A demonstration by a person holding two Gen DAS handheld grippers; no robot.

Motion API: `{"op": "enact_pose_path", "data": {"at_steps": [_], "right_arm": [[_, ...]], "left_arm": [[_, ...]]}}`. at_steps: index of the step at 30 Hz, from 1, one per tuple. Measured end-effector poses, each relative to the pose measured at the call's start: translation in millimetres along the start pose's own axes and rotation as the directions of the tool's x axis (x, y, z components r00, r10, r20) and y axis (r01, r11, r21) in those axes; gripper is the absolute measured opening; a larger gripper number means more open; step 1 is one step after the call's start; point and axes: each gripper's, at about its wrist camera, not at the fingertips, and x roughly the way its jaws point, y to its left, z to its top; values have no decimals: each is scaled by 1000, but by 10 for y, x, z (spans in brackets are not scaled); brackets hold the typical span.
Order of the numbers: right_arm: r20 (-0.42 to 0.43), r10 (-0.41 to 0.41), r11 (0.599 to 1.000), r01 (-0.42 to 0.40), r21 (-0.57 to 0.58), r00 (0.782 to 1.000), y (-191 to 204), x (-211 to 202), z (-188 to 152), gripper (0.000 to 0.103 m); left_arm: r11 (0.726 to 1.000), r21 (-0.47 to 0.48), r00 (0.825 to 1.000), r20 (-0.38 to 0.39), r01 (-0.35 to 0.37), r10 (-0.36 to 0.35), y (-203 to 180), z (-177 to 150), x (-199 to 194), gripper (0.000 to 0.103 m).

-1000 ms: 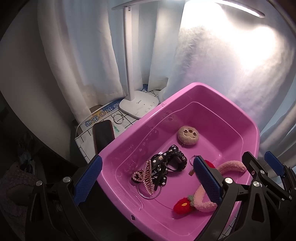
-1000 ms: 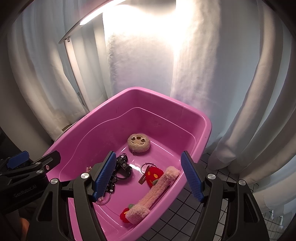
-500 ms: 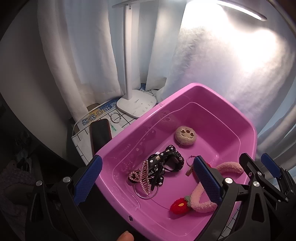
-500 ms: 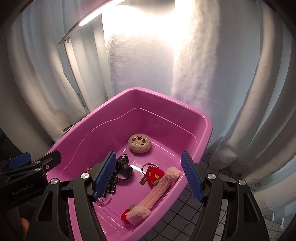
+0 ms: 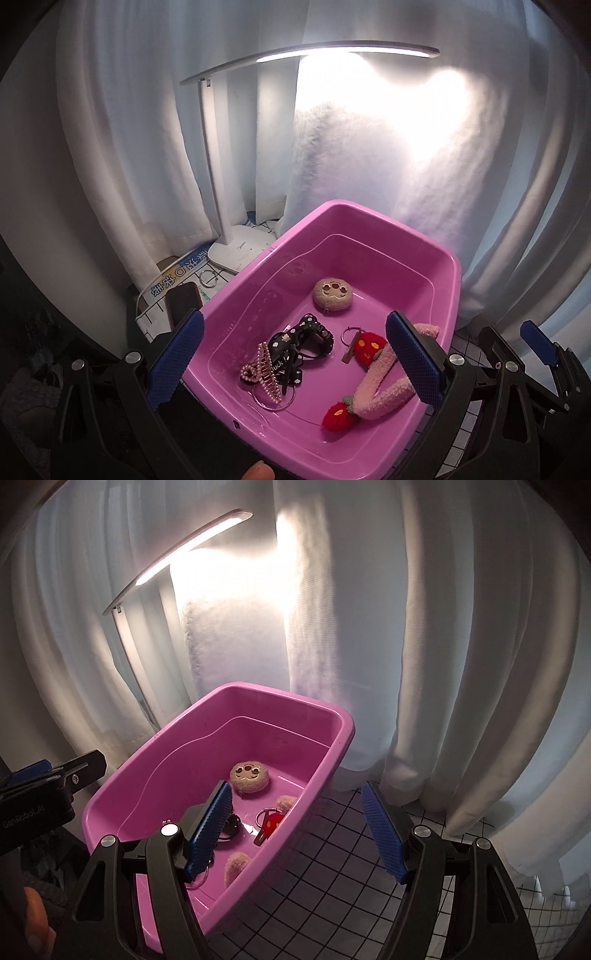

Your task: Organize jewelry

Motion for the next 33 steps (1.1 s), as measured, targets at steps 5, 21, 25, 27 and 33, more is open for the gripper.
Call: {"op": "enact_pose_path", "data": {"at_steps": [5, 21, 25, 27, 33], "right_arm": [[12, -129, 984, 127, 129, 992, -602, -440, -328, 69], [-76, -412, 807, 403, 432, 908, -2697, -1761, -1672, 69], [-82, -400, 811, 394, 432, 913, -3150, -1889, -1830, 69], [-85, -388, 816, 385, 432, 918, -3392, -1924, -1889, 69], [-95, -345, 846, 353, 399, 934, -3892, -2010, -1978, 69]], "left_arm": [[979, 141, 989, 19, 145, -149, -644, -112, -241, 97], [790, 440, 901, -127, 426, -415, -3084, -1166, -896, 97], [790, 448, 907, -150, 418, -395, -3551, -1462, -977, 97], [796, 446, 911, -158, 410, -381, -3737, -1610, -989, 97], [822, 418, 922, -187, 387, -339, -4157, -1904, -1036, 97]]}}
